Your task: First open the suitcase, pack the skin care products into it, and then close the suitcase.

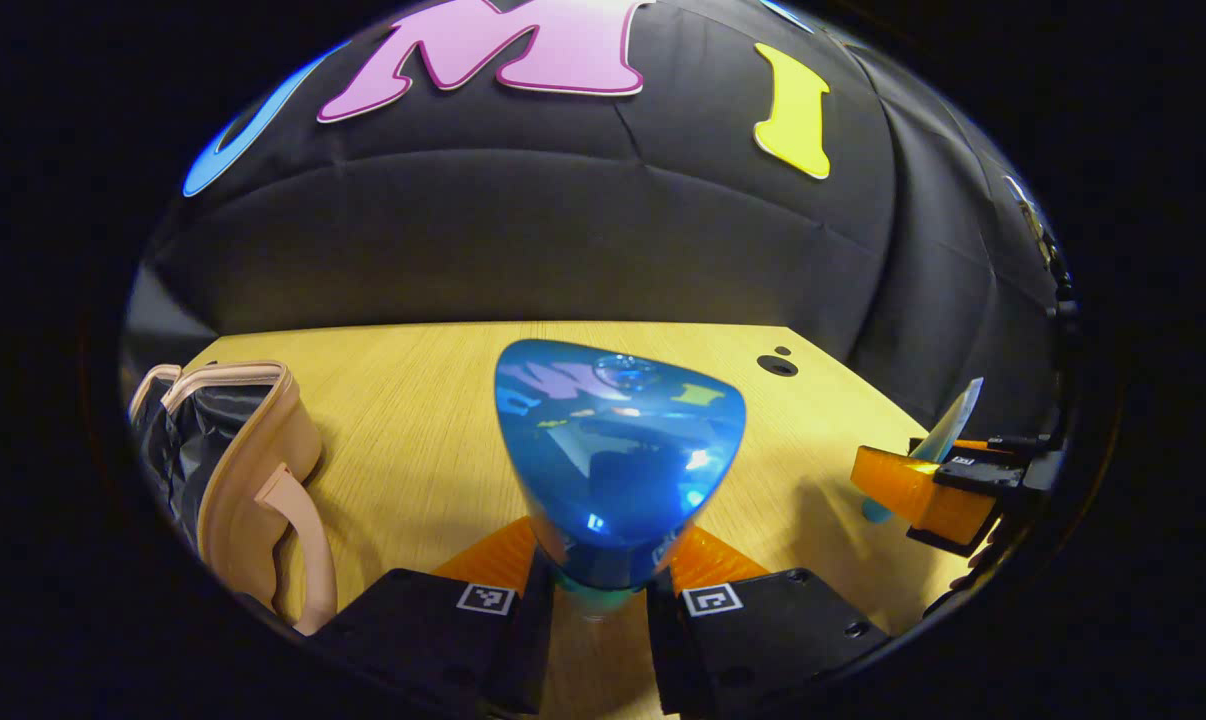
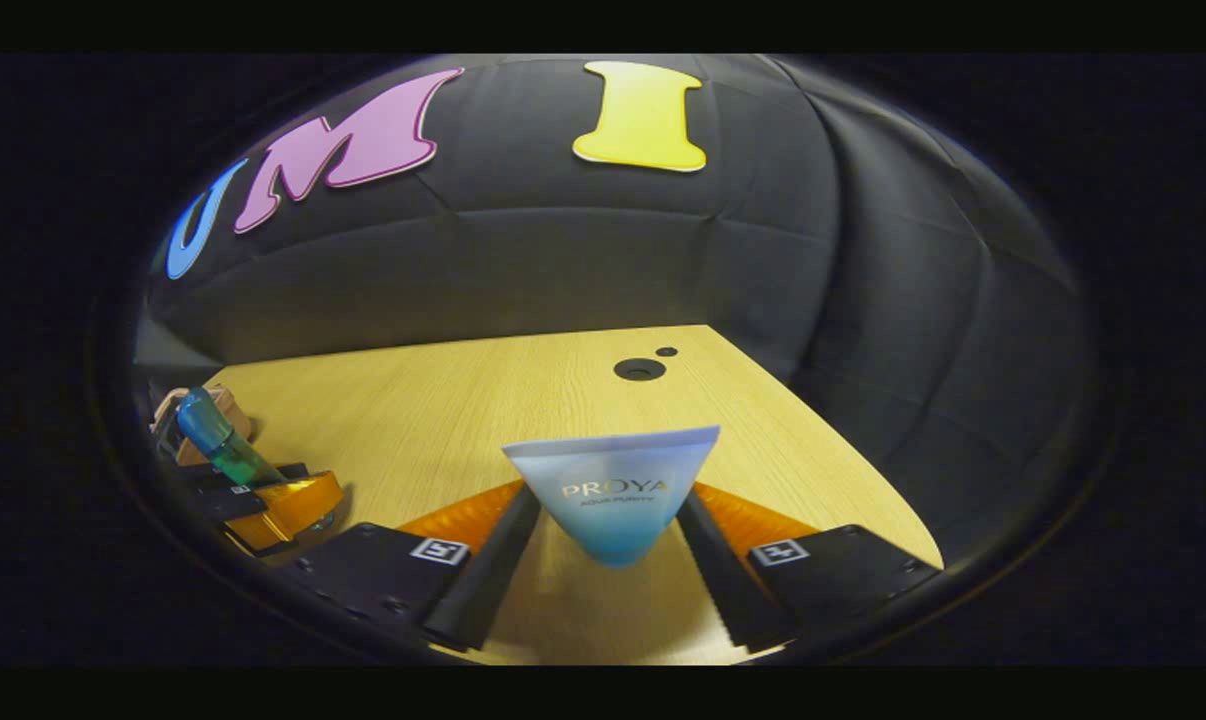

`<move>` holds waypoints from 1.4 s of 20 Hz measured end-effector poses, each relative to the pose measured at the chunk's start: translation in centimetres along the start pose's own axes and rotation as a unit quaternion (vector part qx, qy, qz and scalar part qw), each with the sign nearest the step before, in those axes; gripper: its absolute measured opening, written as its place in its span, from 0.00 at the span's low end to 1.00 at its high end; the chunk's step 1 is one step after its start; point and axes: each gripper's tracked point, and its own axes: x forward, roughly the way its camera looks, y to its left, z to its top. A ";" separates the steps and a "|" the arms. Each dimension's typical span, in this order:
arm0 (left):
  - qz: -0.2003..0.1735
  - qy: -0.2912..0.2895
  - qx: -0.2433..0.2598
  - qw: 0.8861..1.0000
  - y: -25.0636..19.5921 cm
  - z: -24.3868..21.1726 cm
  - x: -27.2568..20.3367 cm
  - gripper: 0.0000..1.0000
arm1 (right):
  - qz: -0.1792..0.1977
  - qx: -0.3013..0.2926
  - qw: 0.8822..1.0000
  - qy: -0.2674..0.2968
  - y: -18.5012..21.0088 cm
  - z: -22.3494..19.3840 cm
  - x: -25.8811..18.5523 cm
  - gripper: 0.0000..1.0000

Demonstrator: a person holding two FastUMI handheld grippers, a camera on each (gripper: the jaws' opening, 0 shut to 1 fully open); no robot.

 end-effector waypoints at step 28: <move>0.106 -0.025 -0.022 0.994 24.8 4.2 -18.2 0.45 | 0.156 -0.024 0.984 -0.079 20.3 5.1 -12.7 0.49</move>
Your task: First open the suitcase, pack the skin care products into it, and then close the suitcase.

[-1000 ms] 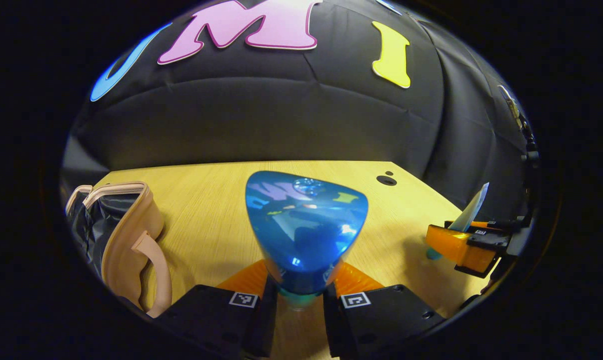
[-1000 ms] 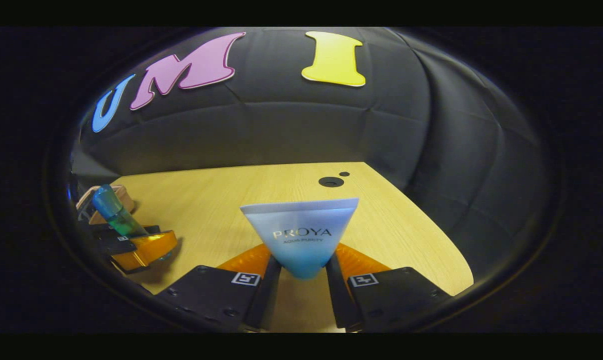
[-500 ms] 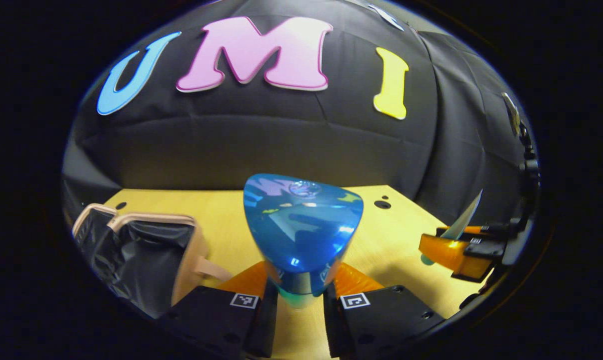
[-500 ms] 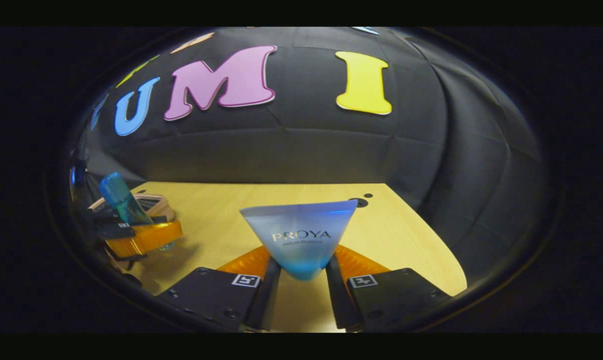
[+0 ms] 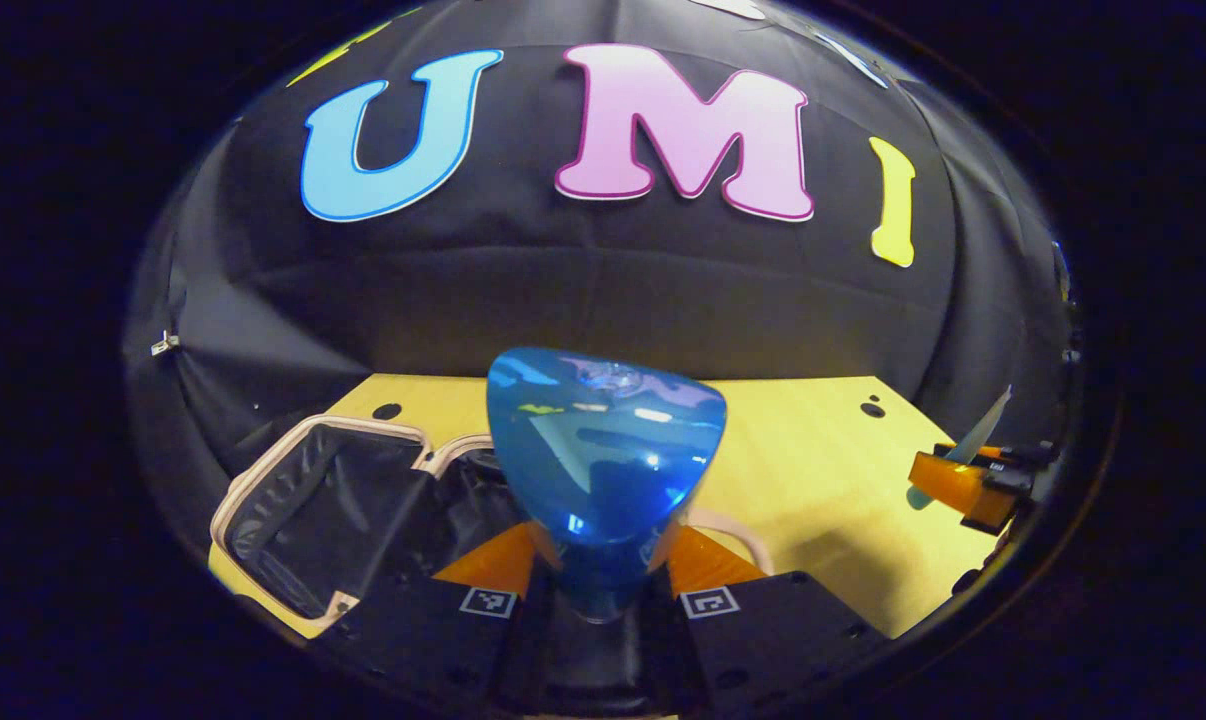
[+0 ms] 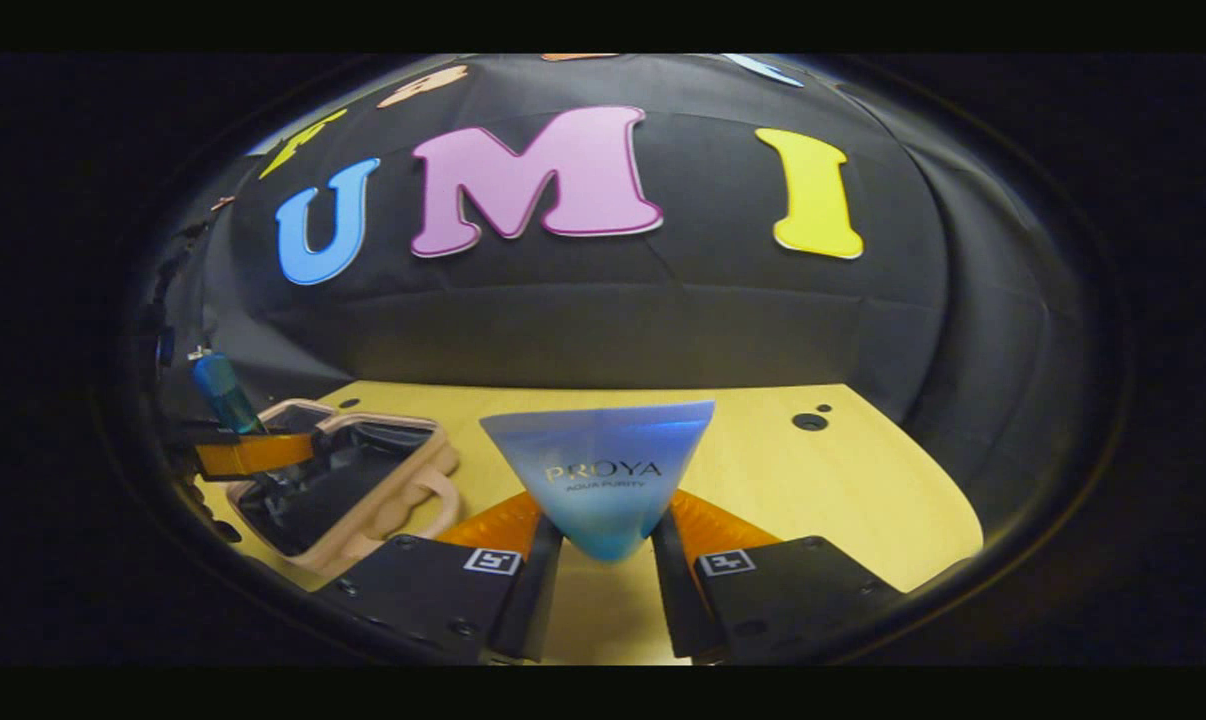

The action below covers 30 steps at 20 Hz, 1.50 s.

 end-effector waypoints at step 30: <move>0.024 0.208 -0.020 0.978 9.1 -4.3 2.1 0.76 | 0.102 0.006 0.994 0.040 17.3 3.5 -7.2 0.49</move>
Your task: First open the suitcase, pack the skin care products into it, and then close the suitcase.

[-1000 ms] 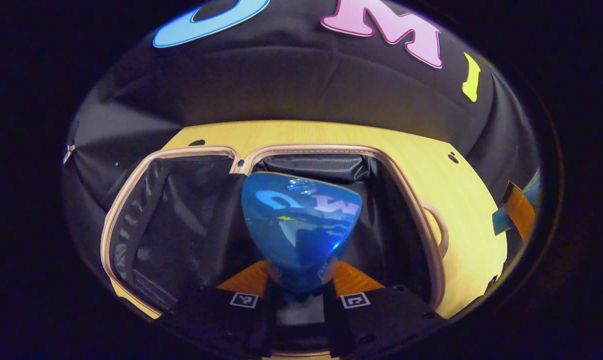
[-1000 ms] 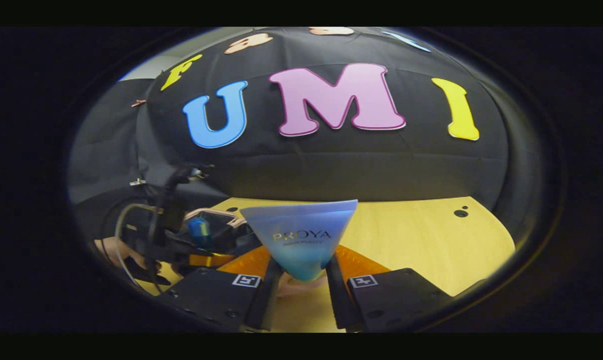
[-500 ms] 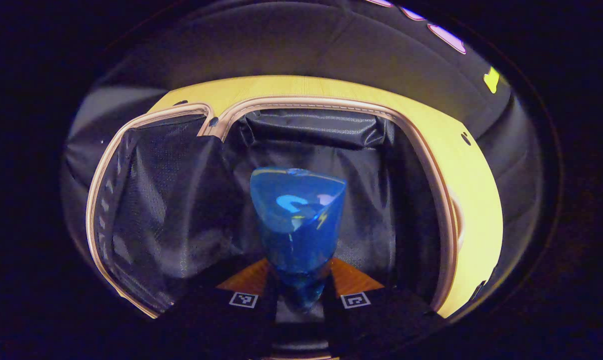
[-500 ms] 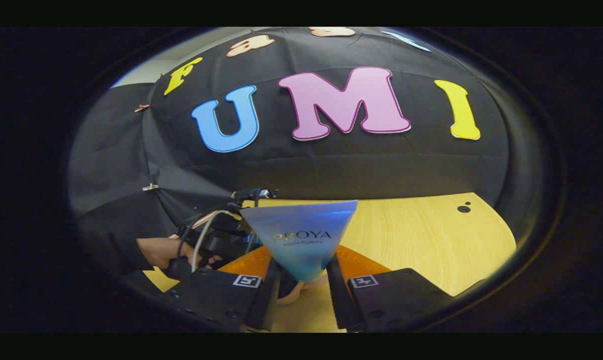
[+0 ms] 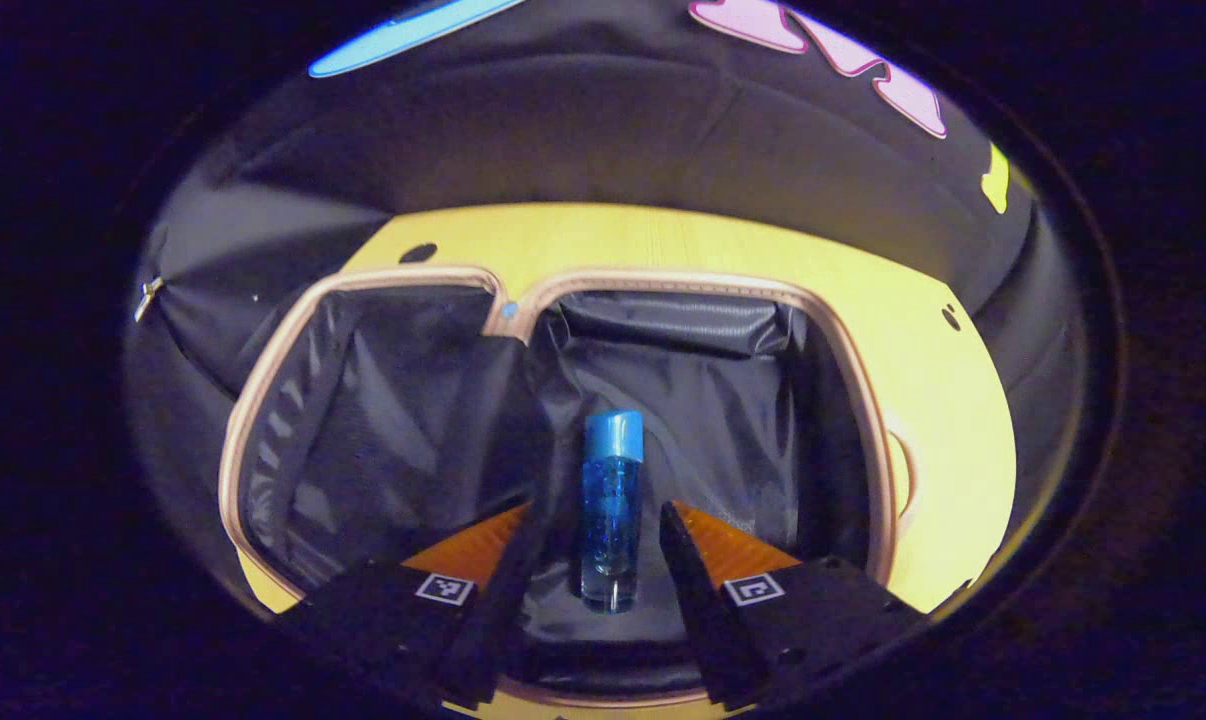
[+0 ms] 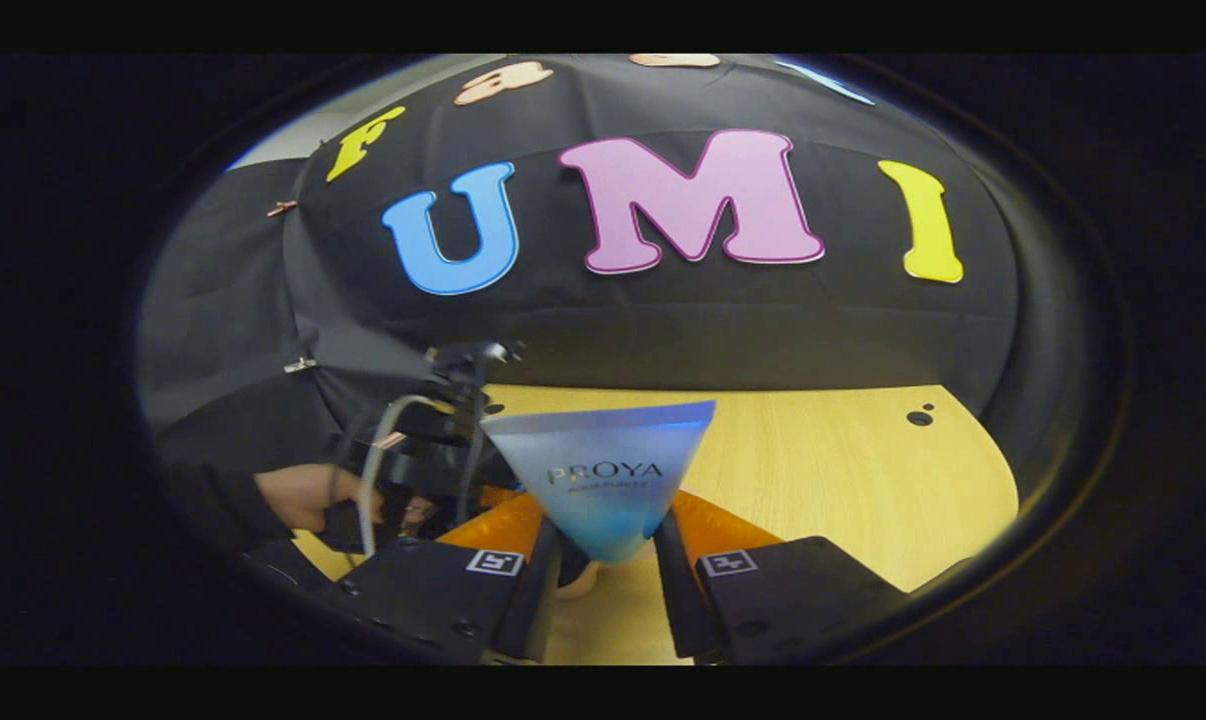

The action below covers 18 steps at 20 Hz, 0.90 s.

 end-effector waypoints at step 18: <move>0.019 -0.206 -0.179 0.962 9.9 -3.4 -17.6 0.96 | -0.055 0.012 0.977 0.207 3.8 -12.4 15.7 0.49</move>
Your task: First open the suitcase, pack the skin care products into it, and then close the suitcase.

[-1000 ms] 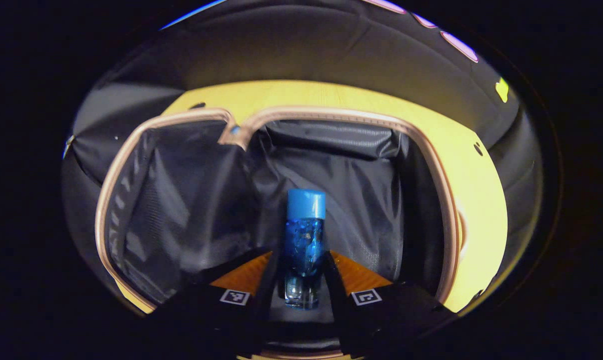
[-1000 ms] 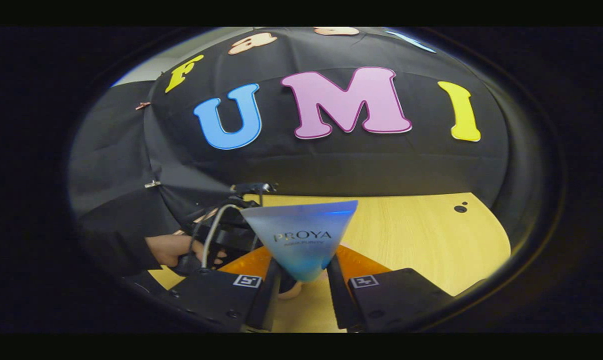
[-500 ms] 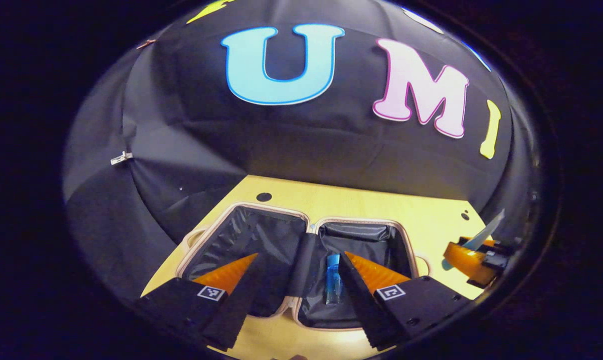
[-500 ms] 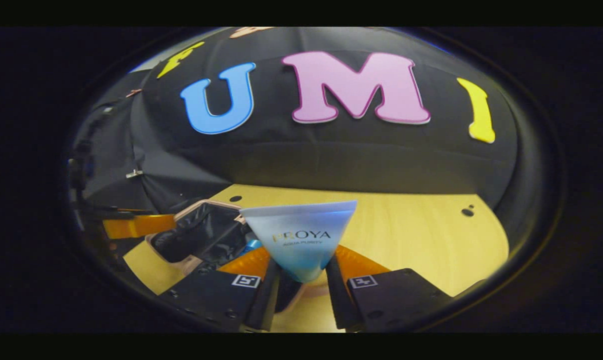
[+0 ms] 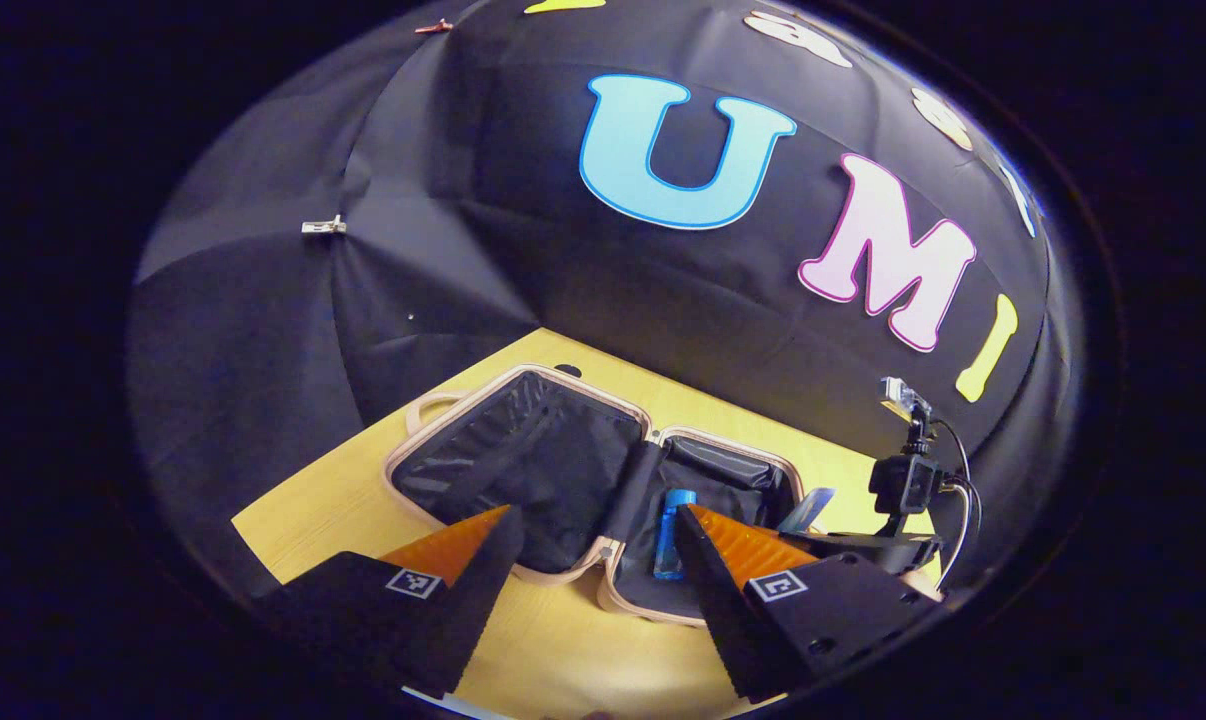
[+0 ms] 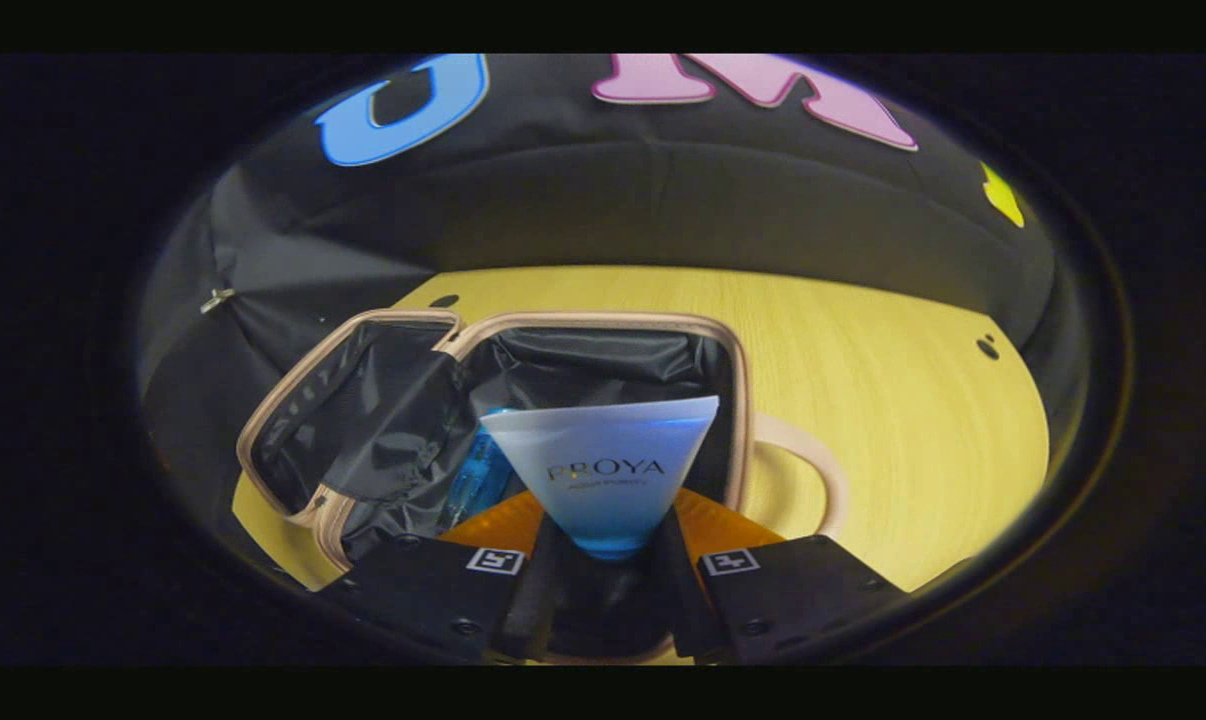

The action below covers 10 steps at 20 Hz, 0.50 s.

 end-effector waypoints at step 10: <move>0.001 -0.009 0.028 1.000 1.9 2.1 1.6 0.95 | -0.007 0.046 0.998 0.052 1.8 -1.2 2.1 0.67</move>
